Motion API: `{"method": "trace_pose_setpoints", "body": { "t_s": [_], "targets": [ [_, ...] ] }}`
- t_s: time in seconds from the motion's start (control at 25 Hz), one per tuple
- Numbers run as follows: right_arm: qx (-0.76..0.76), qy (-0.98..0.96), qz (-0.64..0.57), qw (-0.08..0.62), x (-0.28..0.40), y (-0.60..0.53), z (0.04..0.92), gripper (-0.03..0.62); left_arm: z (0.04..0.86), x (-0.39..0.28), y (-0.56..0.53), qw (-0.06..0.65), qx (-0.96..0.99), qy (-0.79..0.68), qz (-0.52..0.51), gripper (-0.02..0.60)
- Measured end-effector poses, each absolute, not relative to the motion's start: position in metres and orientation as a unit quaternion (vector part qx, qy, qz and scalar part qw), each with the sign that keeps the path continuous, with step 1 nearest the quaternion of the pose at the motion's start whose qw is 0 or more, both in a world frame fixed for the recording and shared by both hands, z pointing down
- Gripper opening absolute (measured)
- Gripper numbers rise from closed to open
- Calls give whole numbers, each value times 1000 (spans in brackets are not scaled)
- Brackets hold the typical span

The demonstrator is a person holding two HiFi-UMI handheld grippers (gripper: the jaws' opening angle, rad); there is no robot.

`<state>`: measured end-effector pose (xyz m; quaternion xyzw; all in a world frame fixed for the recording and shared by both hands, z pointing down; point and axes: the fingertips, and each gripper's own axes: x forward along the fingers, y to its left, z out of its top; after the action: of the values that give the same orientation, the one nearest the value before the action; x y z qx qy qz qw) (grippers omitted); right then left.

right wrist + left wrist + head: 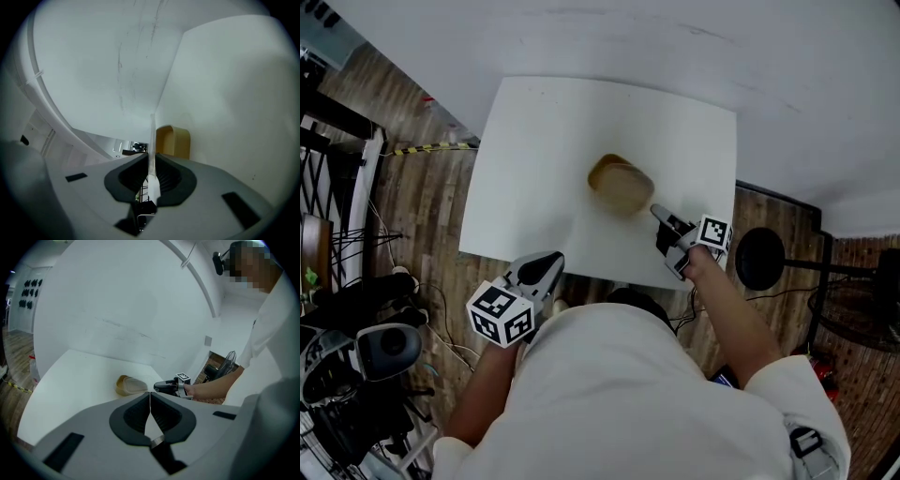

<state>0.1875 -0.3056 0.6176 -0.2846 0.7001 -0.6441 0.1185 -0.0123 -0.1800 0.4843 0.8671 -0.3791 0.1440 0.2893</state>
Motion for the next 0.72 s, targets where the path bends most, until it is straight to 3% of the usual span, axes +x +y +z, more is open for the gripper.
{"method": "trace_pose_setpoints", "body": {
  "t_s": [0.72],
  "targets": [
    [-298,725,-596,172,139,-216,533,48,465,-88,-115,277,891,-348,96,18]
  ]
}}
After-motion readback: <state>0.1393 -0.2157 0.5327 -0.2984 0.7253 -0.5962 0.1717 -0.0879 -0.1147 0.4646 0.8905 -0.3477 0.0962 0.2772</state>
